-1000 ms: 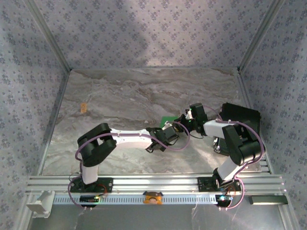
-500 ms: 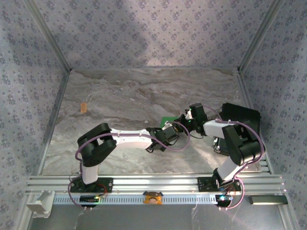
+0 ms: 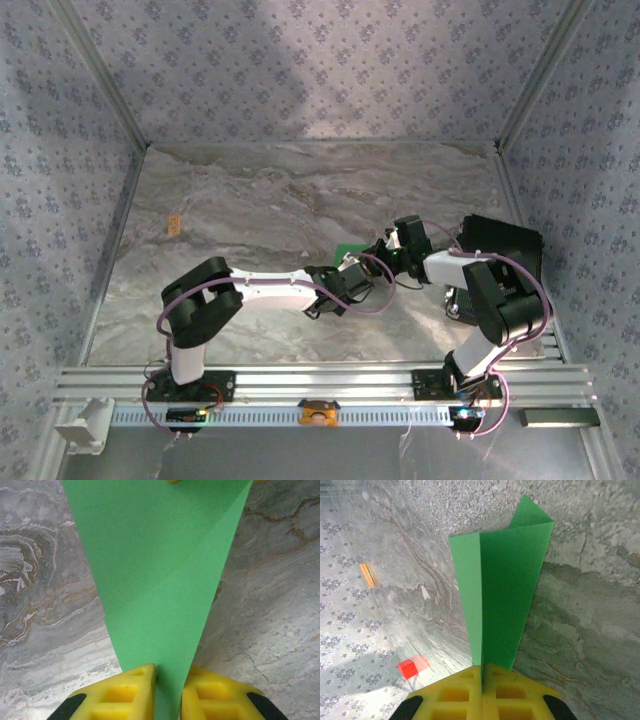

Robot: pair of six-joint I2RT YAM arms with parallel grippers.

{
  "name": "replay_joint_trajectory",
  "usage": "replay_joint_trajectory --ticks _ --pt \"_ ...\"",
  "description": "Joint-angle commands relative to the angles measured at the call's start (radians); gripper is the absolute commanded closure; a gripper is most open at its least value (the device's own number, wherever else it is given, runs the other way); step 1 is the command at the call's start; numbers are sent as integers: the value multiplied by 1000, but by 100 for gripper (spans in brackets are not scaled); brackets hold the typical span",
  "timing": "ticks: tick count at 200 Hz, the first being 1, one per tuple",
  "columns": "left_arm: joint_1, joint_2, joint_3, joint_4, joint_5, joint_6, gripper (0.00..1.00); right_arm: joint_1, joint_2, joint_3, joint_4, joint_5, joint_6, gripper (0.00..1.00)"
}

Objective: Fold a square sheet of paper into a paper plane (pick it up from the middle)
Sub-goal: Fold the wing for the fifth time at the center of the table.

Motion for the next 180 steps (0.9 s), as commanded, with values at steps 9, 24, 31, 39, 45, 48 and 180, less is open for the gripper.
replay_joint_trajectory --ticks 9,24,31,39,45,48,180 --pt "-10 -21 6 7 -19 -9 83 9 -12 21 -27 10 12 97" --pt "-10 -18 7 6 -18 -10 86 10 -13 21 -27 8 12 97" --pt "-10 -16 7 7 -16 -10 88 9 -13 21 -27 8 11 96" --pt "-10 -15 8 4 -17 -11 89 9 -14 22 -30 8 10 96" --pt "-10 -14 9 2 -19 -14 90 8 -16 21 -33 9 9 95" --pt "-10 -13 8 1 -20 -16 91 7 -17 21 -35 9 7 94" --pt "185 -135 -202 304 443 -145 96 -104 -197 44 -321 110 -175 57"
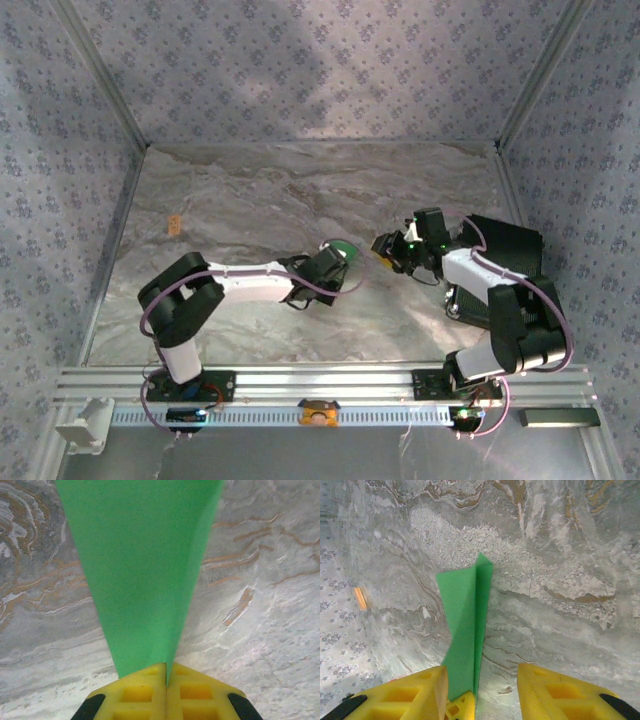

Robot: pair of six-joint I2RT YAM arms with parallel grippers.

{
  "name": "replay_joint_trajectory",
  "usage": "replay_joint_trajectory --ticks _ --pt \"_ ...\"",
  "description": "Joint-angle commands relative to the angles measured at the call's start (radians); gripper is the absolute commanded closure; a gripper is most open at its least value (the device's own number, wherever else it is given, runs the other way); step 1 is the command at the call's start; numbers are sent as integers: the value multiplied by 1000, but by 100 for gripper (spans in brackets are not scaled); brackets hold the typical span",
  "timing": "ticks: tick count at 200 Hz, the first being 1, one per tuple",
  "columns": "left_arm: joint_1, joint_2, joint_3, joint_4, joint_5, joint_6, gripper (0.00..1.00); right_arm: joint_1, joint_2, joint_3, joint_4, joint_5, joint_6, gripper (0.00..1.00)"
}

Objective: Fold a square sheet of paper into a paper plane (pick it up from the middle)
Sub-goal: Fold the wing for the fifth time at the center of the table.

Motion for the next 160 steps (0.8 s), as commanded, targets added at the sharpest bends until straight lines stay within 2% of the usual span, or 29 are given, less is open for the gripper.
replay_joint_trajectory --ticks 1,27,84,118,160 --pt "26 -28 -29 94 146 -41 96 -2 -16 -2 -51 15 -25 57" --pt "66 -15 -54 155 254 -70 96 -3 -11 -8 -39 3 -19 57" --pt "122 -1 -100 247 371 -128 97 5 -6 -17 -13 -10 -12 57" --pt "144 27 -113 284 419 -157 97 20 4 -26 13 -1 -2 60" --pt "164 39 -121 268 420 -195 97 62 7 -50 80 44 11 64"
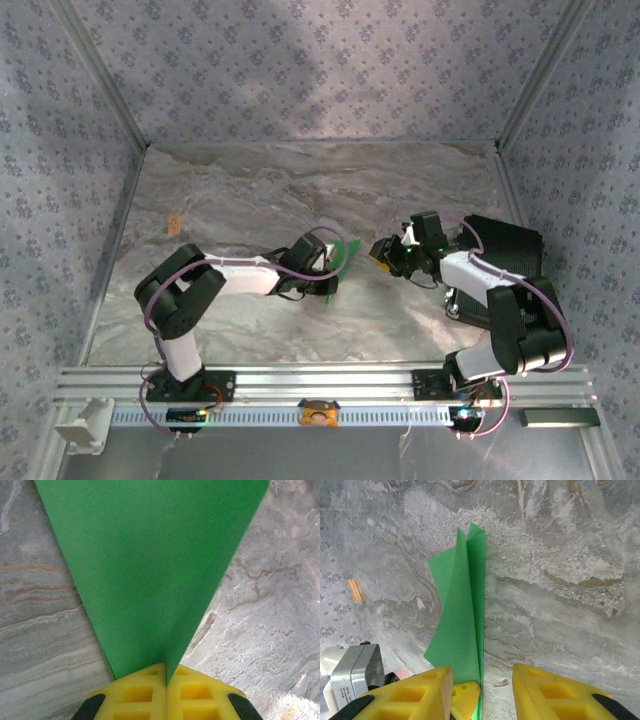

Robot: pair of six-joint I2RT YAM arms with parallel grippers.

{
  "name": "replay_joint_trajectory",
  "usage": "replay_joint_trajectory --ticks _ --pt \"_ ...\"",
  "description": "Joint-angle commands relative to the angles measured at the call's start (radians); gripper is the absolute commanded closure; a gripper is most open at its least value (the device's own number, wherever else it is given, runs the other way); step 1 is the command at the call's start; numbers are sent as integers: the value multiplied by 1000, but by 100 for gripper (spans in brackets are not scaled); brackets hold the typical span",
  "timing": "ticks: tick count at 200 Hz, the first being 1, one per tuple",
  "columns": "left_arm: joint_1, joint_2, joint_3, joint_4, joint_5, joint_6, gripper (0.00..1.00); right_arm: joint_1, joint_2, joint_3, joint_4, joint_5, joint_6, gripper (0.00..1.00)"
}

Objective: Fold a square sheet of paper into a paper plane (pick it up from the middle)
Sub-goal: Fold the wing for the fifth time at the center of the table.

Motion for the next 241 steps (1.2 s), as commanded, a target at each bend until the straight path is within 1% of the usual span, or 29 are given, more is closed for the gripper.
replay_joint_trajectory --ticks 1,17,36,76,95,116,129,163,194,241 --pt "17 19 -13 4 33 -41 97 31 8 -24 53 41 7 64" --pt "33 31 -29 35 69 -69 96 60 8 -36 101 67 0 66" --pt "48 46 -44 70 102 -94 96 92 16 -42 141 81 -27 71" --pt "67 53 -69 112 162 -110 96 146 33 -47 198 99 -86 77" --pt "80 62 -96 152 191 -130 97 156 46 -56 242 73 -92 80" --pt "95 81 -117 186 229 -139 98 156 70 -46 263 12 -93 82" --pt "99 88 -132 205 243 -142 98 157 95 -35 273 -27 -93 84" --pt "113 89 -167 267 282 -157 99 159 176 -25 364 -105 -65 89" --pt "122 104 -173 278 309 -163 99 171 231 0 410 -144 -58 89" --pt "122 110 -182 286 297 -180 99 166 303 46 418 -170 -70 89"
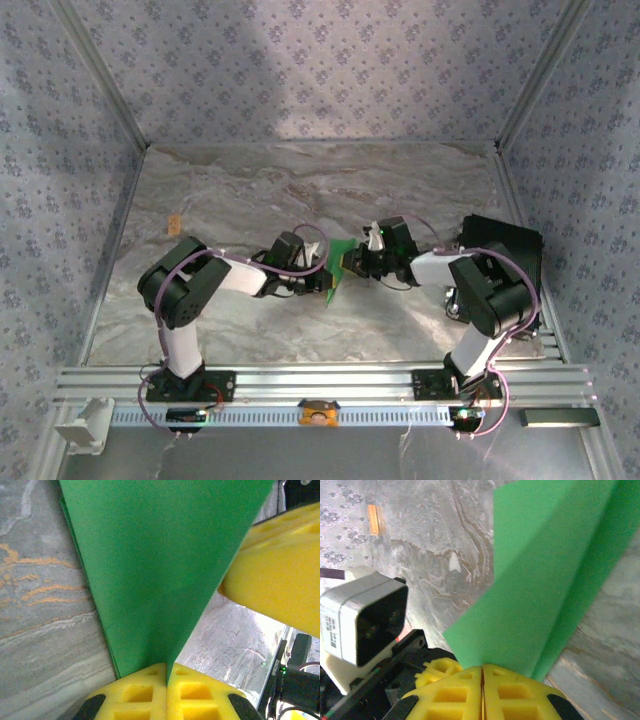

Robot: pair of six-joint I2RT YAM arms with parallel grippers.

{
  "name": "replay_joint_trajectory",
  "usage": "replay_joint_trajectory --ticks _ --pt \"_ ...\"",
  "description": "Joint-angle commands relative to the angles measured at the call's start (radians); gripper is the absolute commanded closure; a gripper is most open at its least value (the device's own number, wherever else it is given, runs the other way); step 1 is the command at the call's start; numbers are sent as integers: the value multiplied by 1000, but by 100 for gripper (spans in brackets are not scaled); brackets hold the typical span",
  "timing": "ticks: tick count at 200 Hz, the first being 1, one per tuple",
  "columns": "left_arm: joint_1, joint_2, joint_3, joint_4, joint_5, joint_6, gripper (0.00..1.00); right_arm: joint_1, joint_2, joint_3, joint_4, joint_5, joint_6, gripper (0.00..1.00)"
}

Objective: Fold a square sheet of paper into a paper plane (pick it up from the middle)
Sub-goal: Fold the wing for the fifth time at the center of the table.

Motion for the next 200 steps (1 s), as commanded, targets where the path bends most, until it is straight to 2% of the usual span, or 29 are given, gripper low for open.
replay_joint_trajectory --ticks 1,74,200 --pt "-7 47 -40 -70 -17 -11 99 -2 39 39 24 -40 -5 89" --pt "-7 44 -41 -58 -33 -43 97 -26 107 81 25 -67 -8 89" --pt "-7 57 -36 -62 -50 -89 98 -44 175 117 32 -94 -6 88"
